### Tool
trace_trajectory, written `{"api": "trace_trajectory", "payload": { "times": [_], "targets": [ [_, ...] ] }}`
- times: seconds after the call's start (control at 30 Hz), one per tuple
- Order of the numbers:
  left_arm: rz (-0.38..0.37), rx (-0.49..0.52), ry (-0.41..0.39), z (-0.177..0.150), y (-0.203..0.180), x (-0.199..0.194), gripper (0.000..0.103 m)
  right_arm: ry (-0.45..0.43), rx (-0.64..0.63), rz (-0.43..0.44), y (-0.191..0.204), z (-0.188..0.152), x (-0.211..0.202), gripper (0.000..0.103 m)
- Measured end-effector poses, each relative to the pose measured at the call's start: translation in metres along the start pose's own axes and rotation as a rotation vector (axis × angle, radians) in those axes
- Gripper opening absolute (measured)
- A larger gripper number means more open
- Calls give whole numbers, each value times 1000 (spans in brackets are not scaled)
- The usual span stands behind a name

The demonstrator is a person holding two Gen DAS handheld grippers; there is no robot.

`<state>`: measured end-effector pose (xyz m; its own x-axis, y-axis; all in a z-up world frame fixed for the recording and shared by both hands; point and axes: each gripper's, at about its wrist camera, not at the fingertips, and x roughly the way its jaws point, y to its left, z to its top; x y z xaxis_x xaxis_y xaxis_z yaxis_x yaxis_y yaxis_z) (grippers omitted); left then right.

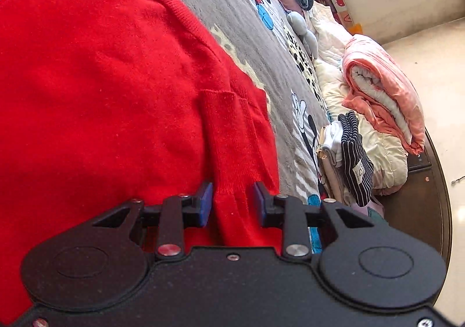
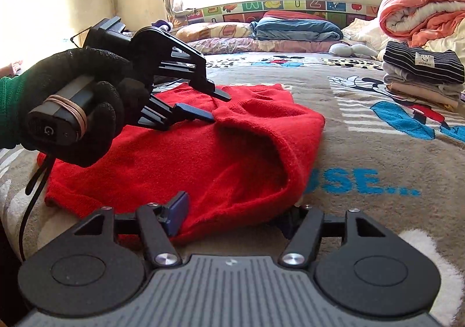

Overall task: Fold clothes
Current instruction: 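Open the left gripper to release the folded sleeve, then grasp the red sweater's side edge with the left gripper and lift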

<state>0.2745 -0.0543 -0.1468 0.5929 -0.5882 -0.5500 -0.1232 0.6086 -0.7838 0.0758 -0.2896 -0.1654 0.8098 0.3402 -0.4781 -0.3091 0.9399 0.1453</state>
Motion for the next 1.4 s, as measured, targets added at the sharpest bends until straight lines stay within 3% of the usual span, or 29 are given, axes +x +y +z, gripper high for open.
{"api": "trace_trajectory", "payload": {
  "times": [0.2,0.33,0.37,0.4,0.67,0.8,1.03,1.4],
  "targets": [
    [-2,4,-23,11,-6,19,29,-4,-16,2,2,-1,3,67],
    [30,115,-48,10,-22,30,26,-8,-33,-1,4,-2,4,68],
    [46,151,-55,8,-27,30,5,-9,-34,-1,4,-2,4,68],
    [66,202,-66,7,-34,30,2,-10,-36,-1,4,-3,4,69],
    [67,450,-192,15,-86,-18,2,-12,-40,-10,6,-1,2,69],
    [72,524,-229,28,-103,-42,2,-19,-52,-35,9,1,-1,62],
    [96,612,-261,43,-109,-75,2,-23,-115,-63,17,1,-6,53],
    [126,682,-312,47,-89,-126,2,-28,-224,-60,33,1,-10,53]
  ]
}}
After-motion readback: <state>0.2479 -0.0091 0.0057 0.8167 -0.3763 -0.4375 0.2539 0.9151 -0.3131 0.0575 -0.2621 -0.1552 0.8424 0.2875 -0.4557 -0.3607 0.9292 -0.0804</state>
